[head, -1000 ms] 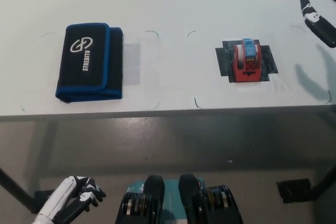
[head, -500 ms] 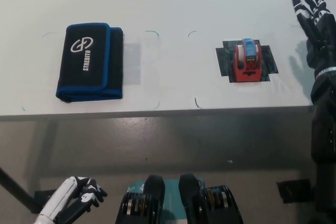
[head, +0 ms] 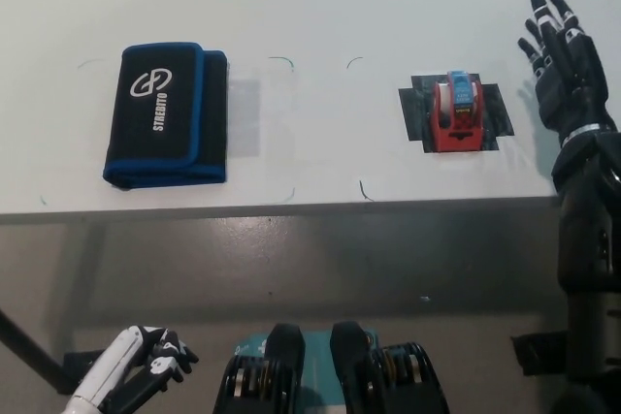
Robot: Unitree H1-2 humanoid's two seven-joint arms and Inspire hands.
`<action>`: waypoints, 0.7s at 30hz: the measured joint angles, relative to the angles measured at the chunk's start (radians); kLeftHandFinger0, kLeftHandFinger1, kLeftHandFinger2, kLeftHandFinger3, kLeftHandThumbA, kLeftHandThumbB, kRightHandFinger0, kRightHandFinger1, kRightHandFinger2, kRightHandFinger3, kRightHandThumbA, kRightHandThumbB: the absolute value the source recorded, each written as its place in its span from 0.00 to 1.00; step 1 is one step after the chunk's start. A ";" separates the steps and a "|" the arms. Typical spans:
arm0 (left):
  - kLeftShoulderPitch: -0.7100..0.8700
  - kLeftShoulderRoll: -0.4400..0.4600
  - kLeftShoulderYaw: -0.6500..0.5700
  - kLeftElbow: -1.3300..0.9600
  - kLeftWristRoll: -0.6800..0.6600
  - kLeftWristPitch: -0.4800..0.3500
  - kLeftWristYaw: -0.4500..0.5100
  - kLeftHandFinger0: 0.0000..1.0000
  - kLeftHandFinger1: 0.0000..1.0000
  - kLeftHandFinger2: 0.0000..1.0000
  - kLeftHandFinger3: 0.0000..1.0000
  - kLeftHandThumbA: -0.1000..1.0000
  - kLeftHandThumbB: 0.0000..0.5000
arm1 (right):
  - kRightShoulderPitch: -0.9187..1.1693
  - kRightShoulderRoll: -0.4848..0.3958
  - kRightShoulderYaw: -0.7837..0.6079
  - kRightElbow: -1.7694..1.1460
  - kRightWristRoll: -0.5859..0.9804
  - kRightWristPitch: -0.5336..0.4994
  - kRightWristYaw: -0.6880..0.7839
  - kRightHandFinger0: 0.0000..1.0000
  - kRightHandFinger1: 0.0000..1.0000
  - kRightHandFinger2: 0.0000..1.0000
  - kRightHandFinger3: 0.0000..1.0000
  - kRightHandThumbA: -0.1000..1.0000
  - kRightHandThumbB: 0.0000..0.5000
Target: Use the right hand to move the tape on the right hand side to the notebook on the left hand side
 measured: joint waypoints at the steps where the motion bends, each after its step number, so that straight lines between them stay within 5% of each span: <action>1: 0.000 0.000 0.000 0.000 0.000 0.000 0.000 0.36 0.39 0.48 0.59 0.75 0.29 | 0.000 -0.001 0.001 0.010 0.002 -0.002 -0.001 1.00 1.00 1.00 1.00 0.82 0.96; 21: -0.020 0.000 0.005 0.003 -0.001 -0.003 -0.012 0.38 0.40 0.48 0.60 0.75 0.26 | 0.024 -0.042 0.033 0.275 0.040 -0.122 0.043 1.00 1.00 1.00 1.00 0.88 0.98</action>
